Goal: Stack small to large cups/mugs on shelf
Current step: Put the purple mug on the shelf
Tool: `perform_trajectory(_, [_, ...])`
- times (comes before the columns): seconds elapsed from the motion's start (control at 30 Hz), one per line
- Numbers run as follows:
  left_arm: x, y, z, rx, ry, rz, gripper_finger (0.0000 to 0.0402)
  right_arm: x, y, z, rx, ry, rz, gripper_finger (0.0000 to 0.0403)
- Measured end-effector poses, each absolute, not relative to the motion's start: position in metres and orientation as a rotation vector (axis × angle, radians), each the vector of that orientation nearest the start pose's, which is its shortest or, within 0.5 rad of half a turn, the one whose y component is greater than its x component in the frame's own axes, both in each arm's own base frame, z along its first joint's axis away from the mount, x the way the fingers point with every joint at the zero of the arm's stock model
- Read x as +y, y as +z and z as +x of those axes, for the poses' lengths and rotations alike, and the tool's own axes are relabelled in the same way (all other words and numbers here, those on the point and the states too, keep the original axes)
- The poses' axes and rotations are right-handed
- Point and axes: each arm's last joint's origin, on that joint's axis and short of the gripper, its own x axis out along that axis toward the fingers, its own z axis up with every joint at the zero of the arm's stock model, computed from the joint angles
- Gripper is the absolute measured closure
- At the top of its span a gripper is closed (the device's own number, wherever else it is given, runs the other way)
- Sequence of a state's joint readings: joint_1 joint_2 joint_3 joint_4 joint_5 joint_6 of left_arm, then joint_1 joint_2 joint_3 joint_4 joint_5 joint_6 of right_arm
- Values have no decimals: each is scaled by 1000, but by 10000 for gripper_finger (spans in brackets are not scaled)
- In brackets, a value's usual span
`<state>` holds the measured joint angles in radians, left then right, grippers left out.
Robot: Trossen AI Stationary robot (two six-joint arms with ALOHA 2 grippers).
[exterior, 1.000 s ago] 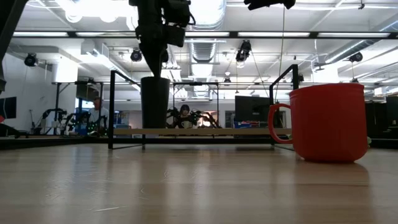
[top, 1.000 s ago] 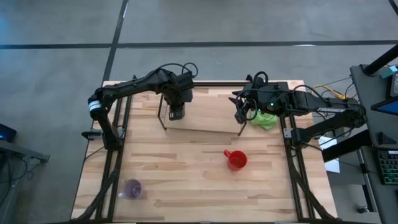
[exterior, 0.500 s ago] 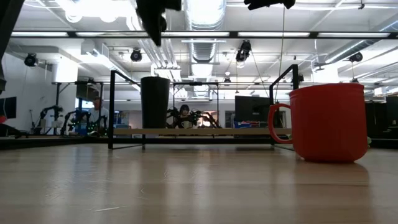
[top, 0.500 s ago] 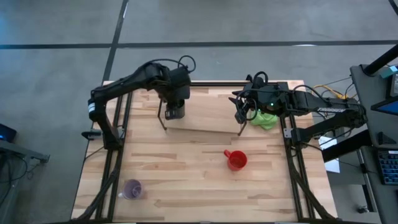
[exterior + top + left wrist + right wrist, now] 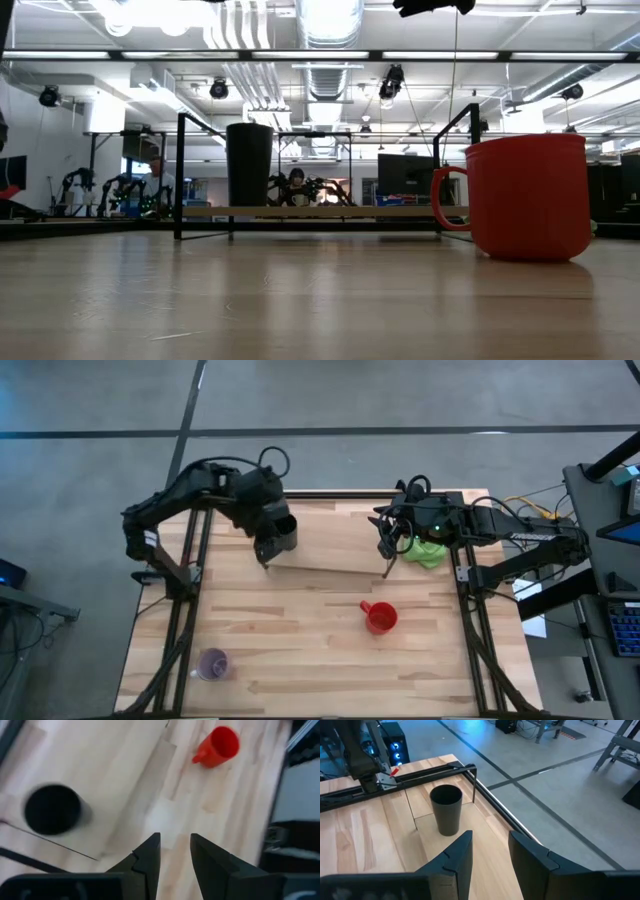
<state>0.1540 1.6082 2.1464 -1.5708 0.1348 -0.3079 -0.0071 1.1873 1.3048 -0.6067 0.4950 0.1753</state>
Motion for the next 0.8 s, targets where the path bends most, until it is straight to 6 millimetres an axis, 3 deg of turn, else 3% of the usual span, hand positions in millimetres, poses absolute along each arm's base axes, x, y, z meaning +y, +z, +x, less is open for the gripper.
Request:
perform_trajectory(0.17, [20,465,247,1010,190,-596,310,-15,393,239,438,-532,48,282])
perform_trajectory(0.43, [-11,462,252,1079,133,-757,310,-15,392,239,449,-532,42,282])
perform_trajectory(0.57, [-28,453,258,1141,143,-800,310,-16,391,239,453,-532,41,282])
perform_trajectory(0.8, [-55,425,258,1280,333,-1007,311,-16,391,239,453,-532,41,282])
